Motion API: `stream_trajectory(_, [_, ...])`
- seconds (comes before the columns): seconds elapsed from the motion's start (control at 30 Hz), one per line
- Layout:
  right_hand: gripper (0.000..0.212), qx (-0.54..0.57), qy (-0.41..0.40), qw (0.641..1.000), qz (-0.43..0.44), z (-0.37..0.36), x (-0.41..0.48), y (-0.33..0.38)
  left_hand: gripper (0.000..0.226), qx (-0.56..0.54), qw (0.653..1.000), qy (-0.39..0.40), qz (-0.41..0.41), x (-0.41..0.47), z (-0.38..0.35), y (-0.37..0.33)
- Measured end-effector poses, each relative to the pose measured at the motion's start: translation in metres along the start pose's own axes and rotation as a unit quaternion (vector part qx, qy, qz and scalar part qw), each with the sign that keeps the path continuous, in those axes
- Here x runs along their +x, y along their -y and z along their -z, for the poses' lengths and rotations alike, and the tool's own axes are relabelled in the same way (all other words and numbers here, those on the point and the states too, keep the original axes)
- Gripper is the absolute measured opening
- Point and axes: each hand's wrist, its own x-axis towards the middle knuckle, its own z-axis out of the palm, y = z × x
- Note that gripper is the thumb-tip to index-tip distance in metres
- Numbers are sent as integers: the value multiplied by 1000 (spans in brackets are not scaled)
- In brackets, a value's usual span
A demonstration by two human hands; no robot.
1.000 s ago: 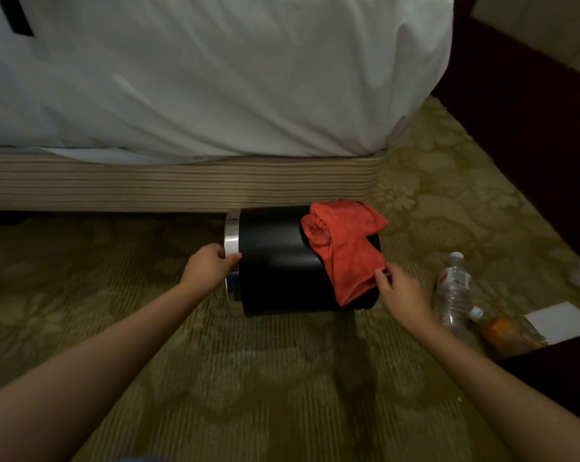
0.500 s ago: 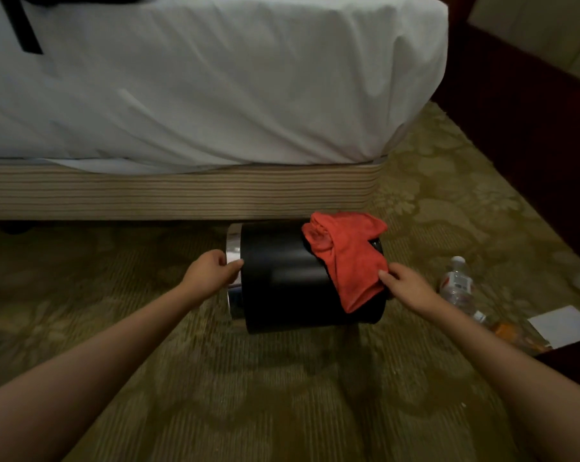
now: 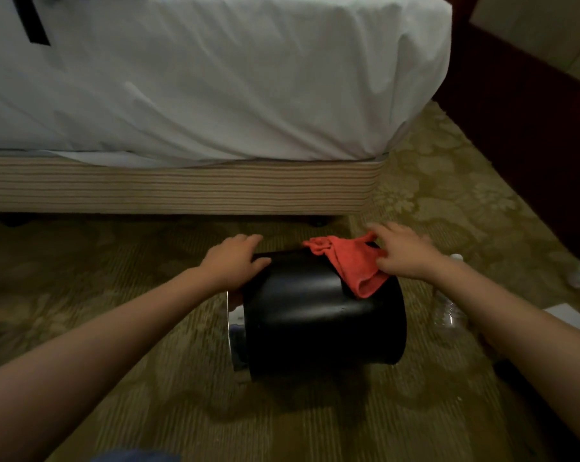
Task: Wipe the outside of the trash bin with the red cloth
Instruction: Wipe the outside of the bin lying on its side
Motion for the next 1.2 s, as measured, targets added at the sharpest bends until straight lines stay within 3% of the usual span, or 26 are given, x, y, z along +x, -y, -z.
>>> stream_trajectory(0.13, [59,-10,35,998,56,-8,4,28,60,0,997,29,-70,14,-5,-31])
stream_trajectory(0.3, [53,151,-88,982,75,-22,-3,14,56,19,988,-12,-151,55,-9,-88])
stream_trajectory(0.4, [53,151,-183,967,91,-42,-9,6,52,-5,989,25,-148,76,-27,-125])
stream_trajectory(0.5, [49,176,-230,954,73,-59,-13,2,58,23,989,103,-106,88,-50,-142])
stream_trajectory(0.6, [46,208,-234,948,53,-66,-7,-1,60,91,986,83,-113,90,-65,-141])
stream_trajectory(0.77, [30,158,-249,955,-40,-65,7,-3,62,118,979,39,-164,79,-61,-124])
stream_trajectory(0.93, [34,111,-187,975,-48,-55,16,3,70,225,941,-5,-252,39,-50,-69])
stream_trajectory(1.03, [28,-1,-158,987,-25,-48,21,11,78,257,935,-39,-240,2,-50,-41])
stream_trajectory(1.2, [36,-71,-161,984,2,-49,19,30,72,233,949,-81,-199,-15,-61,-46])
